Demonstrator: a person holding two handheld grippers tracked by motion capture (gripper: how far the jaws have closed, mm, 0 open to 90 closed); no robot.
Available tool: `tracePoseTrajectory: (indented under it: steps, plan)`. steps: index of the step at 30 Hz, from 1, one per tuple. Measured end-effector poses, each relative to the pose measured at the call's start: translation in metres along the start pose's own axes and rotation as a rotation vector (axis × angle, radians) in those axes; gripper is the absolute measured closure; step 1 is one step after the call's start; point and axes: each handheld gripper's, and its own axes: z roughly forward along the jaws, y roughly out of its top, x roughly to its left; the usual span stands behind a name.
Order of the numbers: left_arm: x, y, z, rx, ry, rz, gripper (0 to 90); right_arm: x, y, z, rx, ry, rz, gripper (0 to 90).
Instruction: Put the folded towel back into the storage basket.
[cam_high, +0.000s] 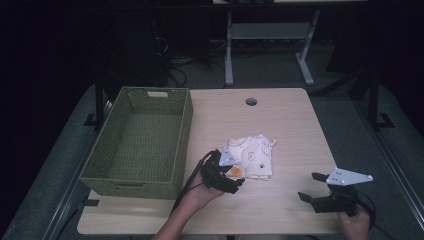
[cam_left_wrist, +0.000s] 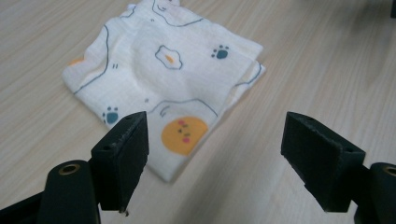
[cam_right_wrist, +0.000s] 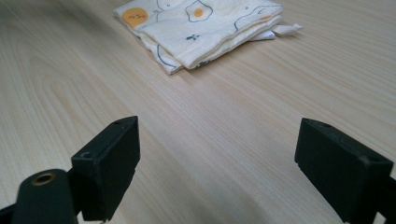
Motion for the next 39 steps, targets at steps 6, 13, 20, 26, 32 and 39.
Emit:
tracePoseTrajectory:
  steps: [6,13,20,26,32,39]
  plan:
    - [0.006,0.017,0.019,0.047,0.001,0.017,23.9,-0.001,0.000,-0.001,-0.010,-0.001,-0.003,13.6]
    - [0.015,0.031,0.040,0.106,0.011,0.021,25.9,0.001,0.001,-0.001,-0.015,-0.003,-0.014,13.5]
    - [0.027,0.044,0.059,0.161,0.025,0.003,27.3,0.001,0.002,-0.001,-0.016,-0.004,-0.019,13.5]
    - [0.035,0.050,0.075,0.192,0.015,-0.030,30.3,0.002,0.002,-0.002,-0.020,-0.004,-0.023,13.5]
    - [0.039,0.060,0.090,0.232,0.037,-0.034,32.4,0.003,0.003,-0.002,-0.017,-0.001,-0.020,13.5]
    - [0.043,0.058,0.106,0.311,0.041,-0.075,38.9,0.002,0.003,-0.003,-0.026,-0.002,-0.026,13.5]
